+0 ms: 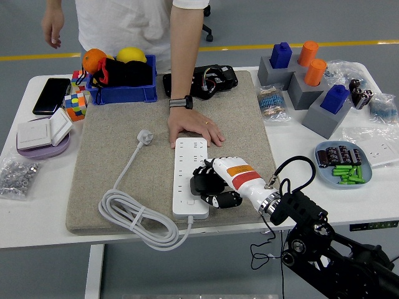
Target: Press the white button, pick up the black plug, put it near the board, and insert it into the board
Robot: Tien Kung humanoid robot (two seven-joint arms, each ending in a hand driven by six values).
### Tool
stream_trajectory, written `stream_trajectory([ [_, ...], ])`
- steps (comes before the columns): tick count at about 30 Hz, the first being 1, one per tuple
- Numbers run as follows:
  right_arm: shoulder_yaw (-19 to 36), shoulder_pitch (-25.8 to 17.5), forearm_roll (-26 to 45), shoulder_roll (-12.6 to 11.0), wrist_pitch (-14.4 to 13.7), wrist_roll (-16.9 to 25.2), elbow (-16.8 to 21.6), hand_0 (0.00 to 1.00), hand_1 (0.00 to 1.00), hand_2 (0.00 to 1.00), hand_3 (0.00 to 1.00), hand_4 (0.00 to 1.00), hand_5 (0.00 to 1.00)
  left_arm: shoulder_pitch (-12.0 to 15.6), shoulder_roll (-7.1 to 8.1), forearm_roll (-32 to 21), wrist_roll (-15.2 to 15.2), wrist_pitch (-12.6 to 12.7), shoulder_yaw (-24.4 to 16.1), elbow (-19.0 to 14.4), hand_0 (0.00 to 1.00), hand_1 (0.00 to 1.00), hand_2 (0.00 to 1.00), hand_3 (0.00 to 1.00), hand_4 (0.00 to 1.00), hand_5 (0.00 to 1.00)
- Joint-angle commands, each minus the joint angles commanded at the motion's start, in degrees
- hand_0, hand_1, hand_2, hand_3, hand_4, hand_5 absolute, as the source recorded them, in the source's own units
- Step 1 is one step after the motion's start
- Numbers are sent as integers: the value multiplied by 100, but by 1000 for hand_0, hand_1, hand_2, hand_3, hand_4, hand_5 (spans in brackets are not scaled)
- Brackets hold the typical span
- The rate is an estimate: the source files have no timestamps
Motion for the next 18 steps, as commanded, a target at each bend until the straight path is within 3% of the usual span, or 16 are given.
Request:
stream_trajectory([
  [8,37,-4,64,2,3,69,-23,359,279,289,461,755,2,-2,-3,-3,-2,5,-3,0,467,495,512,577,590,266],
  [9,39,-3,69,2,6,77,-25,413,391,416,548,843,2,-1,-3,-8,-2,5,-4,0,466,495,512,577,590,267],
  [14,53,-8,135,8,42,131,-35,413,391,416,548,843,2,-3,-6,15,0,5,-12,0,466,495,512,577,590,267],
  [15,56,-8,143,8,57,132,-35,460,450,481,574,833,2,-3,-7,21,1,4,-16,0,467,495,512,577,590,268],
  [18,70,-9,151,6,92,130,-38,460,450,481,574,833,2,-2,-7,26,2,3,-19,0,467,495,512,577,590,268],
])
